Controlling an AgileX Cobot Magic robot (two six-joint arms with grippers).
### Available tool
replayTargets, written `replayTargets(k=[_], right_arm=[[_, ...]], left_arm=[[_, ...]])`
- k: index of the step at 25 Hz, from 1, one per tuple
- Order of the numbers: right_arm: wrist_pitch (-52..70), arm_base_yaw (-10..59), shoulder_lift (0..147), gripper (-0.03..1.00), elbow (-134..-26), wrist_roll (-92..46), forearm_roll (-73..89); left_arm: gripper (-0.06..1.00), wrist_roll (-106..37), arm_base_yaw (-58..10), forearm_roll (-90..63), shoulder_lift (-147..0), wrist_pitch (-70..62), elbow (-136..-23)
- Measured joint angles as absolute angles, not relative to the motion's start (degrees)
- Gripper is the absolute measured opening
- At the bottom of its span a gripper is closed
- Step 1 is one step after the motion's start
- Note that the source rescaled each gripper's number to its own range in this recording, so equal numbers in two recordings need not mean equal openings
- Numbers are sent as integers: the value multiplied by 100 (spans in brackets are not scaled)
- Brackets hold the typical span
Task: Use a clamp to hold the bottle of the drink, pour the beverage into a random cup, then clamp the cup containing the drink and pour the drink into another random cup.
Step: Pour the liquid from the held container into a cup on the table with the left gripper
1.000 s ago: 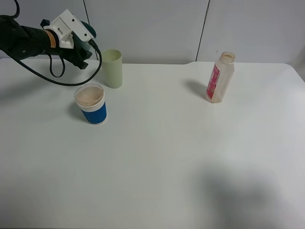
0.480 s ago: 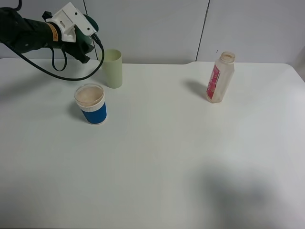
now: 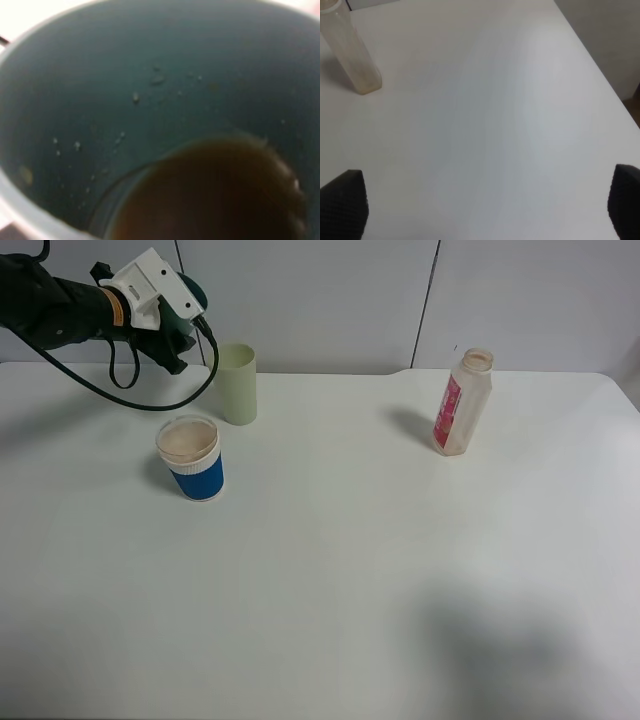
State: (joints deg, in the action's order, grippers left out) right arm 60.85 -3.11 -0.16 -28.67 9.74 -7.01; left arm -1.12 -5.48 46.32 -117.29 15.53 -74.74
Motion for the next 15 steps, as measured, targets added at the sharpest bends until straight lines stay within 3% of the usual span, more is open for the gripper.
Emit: replayTargets(k=[15], right_arm=[[6085, -311, -16, 97, -2867, 974, -701]], left_arm=[[1, -349, -761, 4819, -11971, 1324, -7765]])
